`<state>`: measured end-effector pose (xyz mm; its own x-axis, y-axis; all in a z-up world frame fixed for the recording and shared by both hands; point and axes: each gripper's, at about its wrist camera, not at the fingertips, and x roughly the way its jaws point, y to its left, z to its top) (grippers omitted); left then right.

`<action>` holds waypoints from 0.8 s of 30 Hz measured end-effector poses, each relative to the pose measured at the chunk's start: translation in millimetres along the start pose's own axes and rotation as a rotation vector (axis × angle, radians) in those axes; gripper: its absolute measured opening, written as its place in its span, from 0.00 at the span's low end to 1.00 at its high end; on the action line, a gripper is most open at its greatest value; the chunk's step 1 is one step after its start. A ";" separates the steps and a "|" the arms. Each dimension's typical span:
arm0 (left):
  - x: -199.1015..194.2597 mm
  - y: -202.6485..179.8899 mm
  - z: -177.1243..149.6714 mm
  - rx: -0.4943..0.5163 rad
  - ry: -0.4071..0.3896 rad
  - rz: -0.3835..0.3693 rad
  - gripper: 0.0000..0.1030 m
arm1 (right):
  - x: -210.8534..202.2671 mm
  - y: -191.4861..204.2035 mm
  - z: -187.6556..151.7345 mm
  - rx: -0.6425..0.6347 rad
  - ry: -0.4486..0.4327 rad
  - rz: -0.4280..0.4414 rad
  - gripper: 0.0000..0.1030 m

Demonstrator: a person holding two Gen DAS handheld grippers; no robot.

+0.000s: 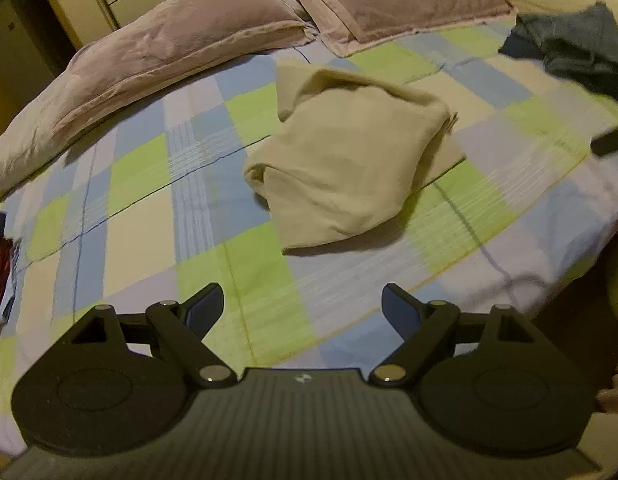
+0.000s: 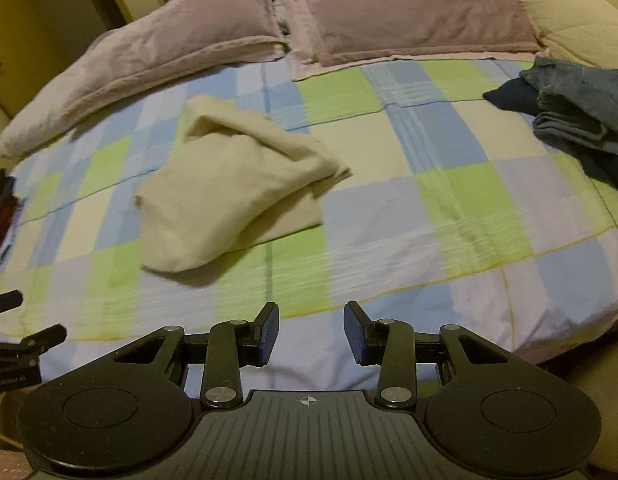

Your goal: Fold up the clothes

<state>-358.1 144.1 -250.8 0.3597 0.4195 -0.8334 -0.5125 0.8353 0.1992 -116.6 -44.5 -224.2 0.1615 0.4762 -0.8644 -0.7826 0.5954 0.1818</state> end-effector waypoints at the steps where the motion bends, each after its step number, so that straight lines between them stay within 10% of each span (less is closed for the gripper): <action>1: 13.3 -2.6 -1.1 0.019 -0.003 0.009 0.82 | 9.3 -5.2 2.2 0.005 -0.006 -0.008 0.39; 16: 152.4 -65.1 1.4 0.456 -0.181 0.141 0.77 | 140.7 -63.3 19.5 -0.013 0.100 -0.060 0.39; 19: 160.9 -64.5 5.7 0.535 -0.198 0.130 0.17 | 154.1 -66.9 26.9 -0.023 0.119 -0.061 0.39; 24: 135.0 -13.5 29.8 0.333 -0.263 0.093 0.09 | 161.3 -66.8 54.1 -0.106 0.062 -0.057 0.39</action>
<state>-279.3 200.1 -350.7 0.5329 0.5384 -0.6529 -0.2880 0.8408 0.4583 -5.7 27.6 -350.4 0.1730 0.4005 -0.8998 -0.8327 0.5473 0.0835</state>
